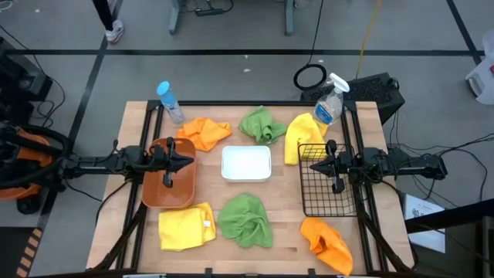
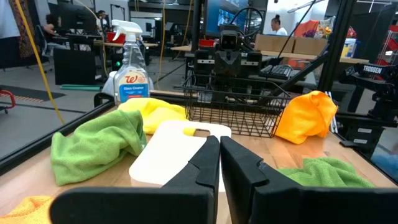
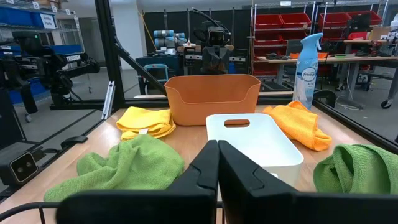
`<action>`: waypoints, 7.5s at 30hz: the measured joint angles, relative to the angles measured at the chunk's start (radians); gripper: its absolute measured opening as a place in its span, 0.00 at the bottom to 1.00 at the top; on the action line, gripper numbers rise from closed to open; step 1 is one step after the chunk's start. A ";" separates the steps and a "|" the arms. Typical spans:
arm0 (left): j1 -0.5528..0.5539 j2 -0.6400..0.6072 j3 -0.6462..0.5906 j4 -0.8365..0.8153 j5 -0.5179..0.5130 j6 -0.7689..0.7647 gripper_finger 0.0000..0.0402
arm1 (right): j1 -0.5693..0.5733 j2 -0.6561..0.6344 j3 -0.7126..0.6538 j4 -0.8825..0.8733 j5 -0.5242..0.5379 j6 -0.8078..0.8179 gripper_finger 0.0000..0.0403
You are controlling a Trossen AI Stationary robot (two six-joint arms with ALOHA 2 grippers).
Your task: Sort microfiber towel by color & place in baskets
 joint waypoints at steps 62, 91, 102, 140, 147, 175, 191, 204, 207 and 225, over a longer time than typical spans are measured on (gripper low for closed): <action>0.000 0.000 0.000 0.001 0.000 0.000 0.06 | 0.000 0.000 0.000 0.000 0.000 0.000 0.00; 0.000 0.000 0.077 0.009 -0.003 0.024 0.06 | 0.000 0.000 -0.001 0.006 0.005 -0.046 0.00; 0.000 0.042 0.357 -0.267 0.002 0.023 0.06 | 0.000 0.000 -0.001 0.007 0.005 -0.046 0.00; 0.000 0.568 1.083 -0.628 -0.104 0.182 0.06 | 0.000 0.024 0.154 0.064 0.050 0.110 0.00; 0.000 0.583 1.083 -0.628 -0.105 0.181 0.06 | 0.000 0.172 0.486 -0.222 0.163 0.138 0.00; 0.000 0.788 1.082 -0.699 -0.157 0.024 0.06 | 0.002 0.792 0.993 -0.593 0.235 0.209 0.00; 0.134 1.146 1.173 -0.587 -0.151 0.120 0.22 | 0.057 0.991 0.993 -0.570 0.239 0.193 0.00; 0.312 1.444 1.345 -0.551 -0.033 0.247 0.48 | 0.068 1.105 0.993 -0.598 0.245 0.088 0.00; 0.334 1.499 1.346 -0.505 -0.001 0.270 0.49 | 0.068 1.119 0.993 -0.597 0.272 0.081 0.00; 0.354 1.807 1.346 -0.253 0.023 0.184 0.50 | 0.068 1.150 0.993 -0.597 0.289 0.095 0.00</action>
